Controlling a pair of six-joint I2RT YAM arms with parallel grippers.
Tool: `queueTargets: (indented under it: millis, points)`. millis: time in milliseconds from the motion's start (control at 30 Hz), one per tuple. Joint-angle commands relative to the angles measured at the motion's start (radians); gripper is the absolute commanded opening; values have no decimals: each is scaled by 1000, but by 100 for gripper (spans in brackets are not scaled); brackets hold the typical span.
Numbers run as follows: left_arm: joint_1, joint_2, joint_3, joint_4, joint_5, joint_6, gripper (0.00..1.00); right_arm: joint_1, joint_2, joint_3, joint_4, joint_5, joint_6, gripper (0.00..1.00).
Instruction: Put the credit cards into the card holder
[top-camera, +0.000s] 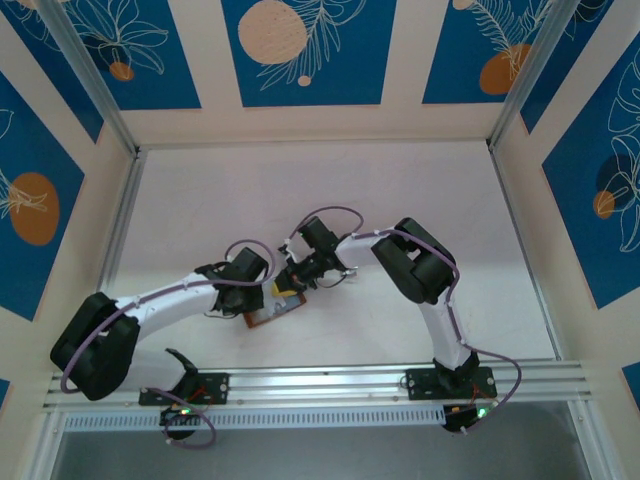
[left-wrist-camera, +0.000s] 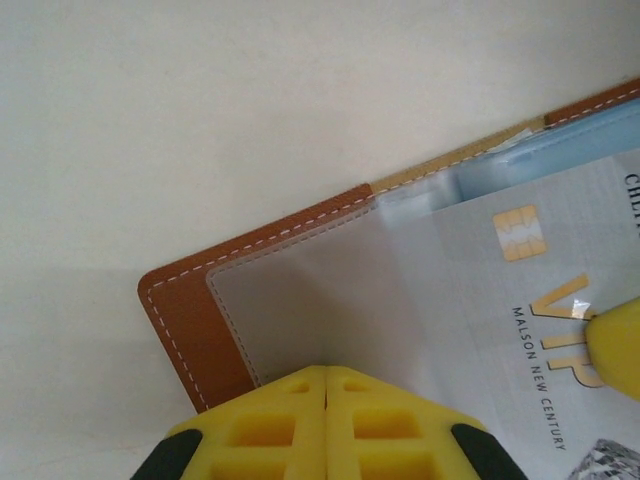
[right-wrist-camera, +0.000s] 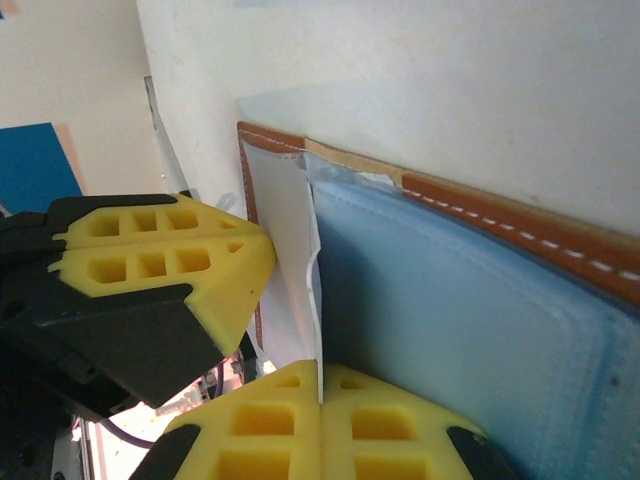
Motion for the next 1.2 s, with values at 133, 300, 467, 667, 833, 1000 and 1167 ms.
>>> queueTargets:
  millis: [133,300,467,667,833,1000,1167]
  points:
    - [87,-115,-18,-96,21,-10,4,38,80,7,-222,186,-26,1]
    - [121,-137,-32,-129,14,-2,3,40,79,16,-240,197,-29,1]
    - [125,-75,-50,-69,41,11,3,40,77,23,-254,201,-35,2]
    - [123,8,-64,-34,27,20,1,38,67,30,-263,188,-45,5]
    - [123,16,-78,-22,23,18,0,41,70,74,-347,222,-88,10]
    - [123,17,-78,-14,23,19,0,57,57,107,-418,292,-123,18]
    - [123,22,-81,-8,26,19,1,75,35,126,-476,370,-134,25]
